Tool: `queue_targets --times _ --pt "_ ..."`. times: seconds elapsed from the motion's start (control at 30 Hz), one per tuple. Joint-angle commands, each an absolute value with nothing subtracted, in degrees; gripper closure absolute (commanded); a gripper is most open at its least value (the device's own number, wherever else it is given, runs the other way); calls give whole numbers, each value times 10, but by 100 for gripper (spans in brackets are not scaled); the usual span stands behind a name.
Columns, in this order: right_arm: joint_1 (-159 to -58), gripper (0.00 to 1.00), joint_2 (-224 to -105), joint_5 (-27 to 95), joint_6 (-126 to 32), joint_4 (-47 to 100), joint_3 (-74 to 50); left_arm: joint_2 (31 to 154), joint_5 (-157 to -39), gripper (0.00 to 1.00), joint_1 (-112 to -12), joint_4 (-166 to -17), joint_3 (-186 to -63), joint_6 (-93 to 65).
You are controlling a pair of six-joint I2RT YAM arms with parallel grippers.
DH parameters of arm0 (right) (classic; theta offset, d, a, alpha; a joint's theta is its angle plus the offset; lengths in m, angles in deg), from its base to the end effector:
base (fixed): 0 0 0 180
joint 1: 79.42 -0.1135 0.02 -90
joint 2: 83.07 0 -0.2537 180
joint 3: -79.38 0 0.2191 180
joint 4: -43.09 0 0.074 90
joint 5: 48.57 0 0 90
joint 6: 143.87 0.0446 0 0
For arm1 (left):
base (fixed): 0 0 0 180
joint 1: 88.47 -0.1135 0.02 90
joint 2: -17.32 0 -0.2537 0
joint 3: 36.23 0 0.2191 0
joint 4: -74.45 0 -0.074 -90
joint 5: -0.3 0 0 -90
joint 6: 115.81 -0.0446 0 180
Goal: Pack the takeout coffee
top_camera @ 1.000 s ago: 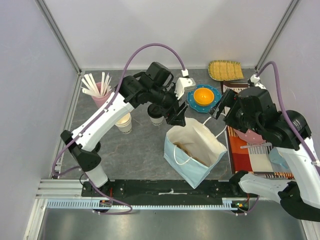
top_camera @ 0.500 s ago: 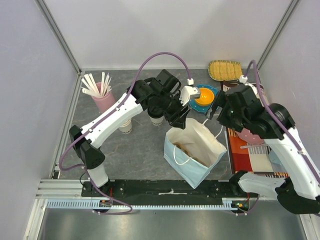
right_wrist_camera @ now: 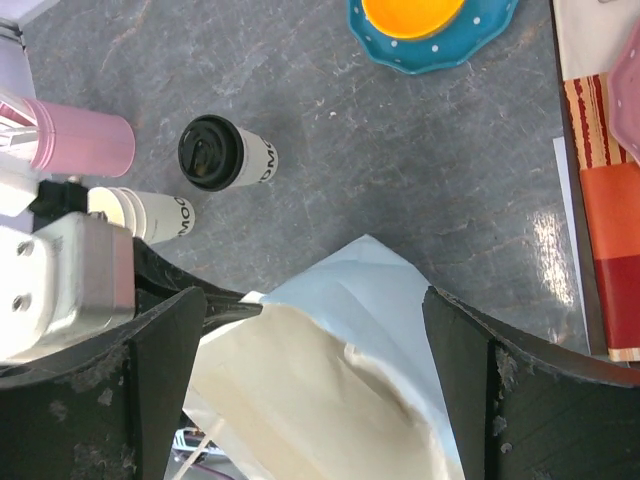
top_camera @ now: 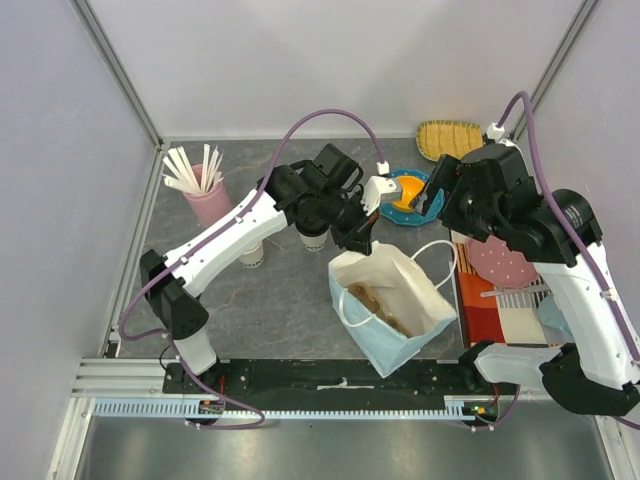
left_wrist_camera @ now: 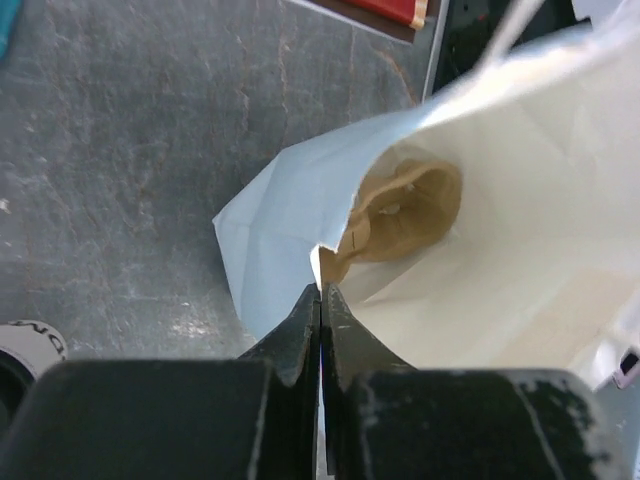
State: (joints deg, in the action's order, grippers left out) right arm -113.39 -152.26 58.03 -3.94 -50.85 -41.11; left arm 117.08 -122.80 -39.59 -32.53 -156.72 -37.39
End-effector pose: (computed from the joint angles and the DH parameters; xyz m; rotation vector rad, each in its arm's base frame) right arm 0.1338 0.0748 0.4426 0.4670 2.2669 0.4265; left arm 0.2026 -0.2692 0.3530 1.4932 2.0533 -0.9870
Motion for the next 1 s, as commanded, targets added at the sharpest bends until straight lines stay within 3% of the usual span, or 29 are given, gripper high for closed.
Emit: queue_targets --times 0.0,0.27,0.67,0.8,0.97 --pt "-1126 2 -1549 578 -64 -559 -449 1110 -1190 98 -396 -413 -1576 -376" --pt "-1118 2 -1562 561 -80 -546 -462 1031 -1173 98 -386 -514 -1508 -404" --pt "-1104 4 -1580 494 -123 -510 -488 1054 -1012 98 -335 -433 -1549 -387" --pt "-1104 9 -1627 416 -188 -497 -602 1070 -951 98 -336 -397 -1572 -336" --pt "-1105 20 -1640 183 -209 -437 -629 1072 -903 98 -336 -413 -1572 -316"
